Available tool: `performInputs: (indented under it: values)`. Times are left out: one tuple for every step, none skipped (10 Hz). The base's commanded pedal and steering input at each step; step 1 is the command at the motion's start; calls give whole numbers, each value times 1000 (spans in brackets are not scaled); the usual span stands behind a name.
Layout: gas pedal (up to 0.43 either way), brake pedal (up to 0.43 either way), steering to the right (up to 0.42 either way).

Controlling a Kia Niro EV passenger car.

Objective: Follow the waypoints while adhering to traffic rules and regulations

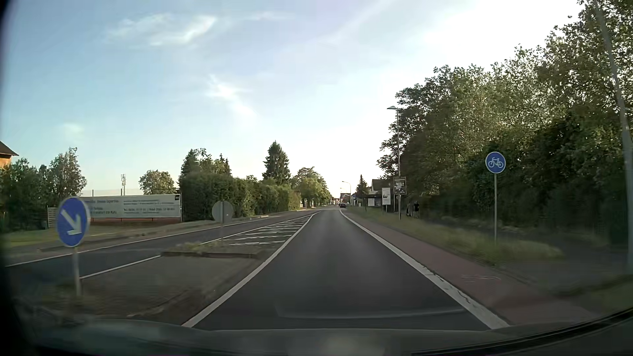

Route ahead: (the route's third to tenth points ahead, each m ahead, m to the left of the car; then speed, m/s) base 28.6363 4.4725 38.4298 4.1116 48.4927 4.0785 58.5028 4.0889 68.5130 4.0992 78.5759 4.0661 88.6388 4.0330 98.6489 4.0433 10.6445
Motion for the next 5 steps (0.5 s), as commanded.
performInputs:
  values:
    - [39,37,-7]
    - [39,30,-6]
    - [39,30,-6]
    - [39,30,-6]
    - [39,30,-6]
